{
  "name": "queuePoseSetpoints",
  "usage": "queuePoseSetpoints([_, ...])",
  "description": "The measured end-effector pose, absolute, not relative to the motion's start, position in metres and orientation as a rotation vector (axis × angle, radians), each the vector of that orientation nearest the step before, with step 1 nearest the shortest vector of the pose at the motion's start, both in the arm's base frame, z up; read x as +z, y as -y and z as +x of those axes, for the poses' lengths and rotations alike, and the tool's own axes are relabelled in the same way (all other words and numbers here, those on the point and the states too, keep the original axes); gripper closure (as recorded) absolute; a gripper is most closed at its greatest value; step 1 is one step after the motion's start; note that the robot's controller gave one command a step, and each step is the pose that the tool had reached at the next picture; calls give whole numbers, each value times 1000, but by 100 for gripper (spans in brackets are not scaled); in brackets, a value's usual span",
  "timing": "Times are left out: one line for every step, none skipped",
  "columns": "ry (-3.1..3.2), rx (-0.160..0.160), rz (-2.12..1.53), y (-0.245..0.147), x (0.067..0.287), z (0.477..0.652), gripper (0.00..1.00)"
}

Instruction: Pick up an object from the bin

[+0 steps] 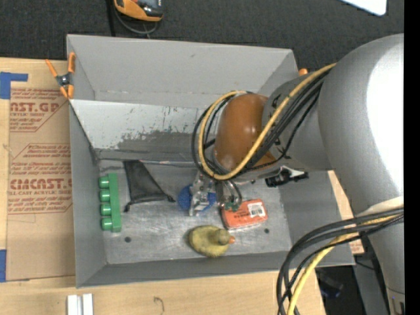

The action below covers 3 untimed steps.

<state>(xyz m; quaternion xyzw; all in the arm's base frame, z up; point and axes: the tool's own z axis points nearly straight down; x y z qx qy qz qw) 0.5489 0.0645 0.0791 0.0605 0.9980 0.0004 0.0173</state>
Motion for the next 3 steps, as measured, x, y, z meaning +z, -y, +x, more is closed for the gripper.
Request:
queuePoseSetpoints([-3131,2,183,-67,74,541,0])
queuePoseSetpoints([-3099,7,185,-67,79,549,100])
queuePoseSetpoints([-3099,7,184,-67,79,549,100])
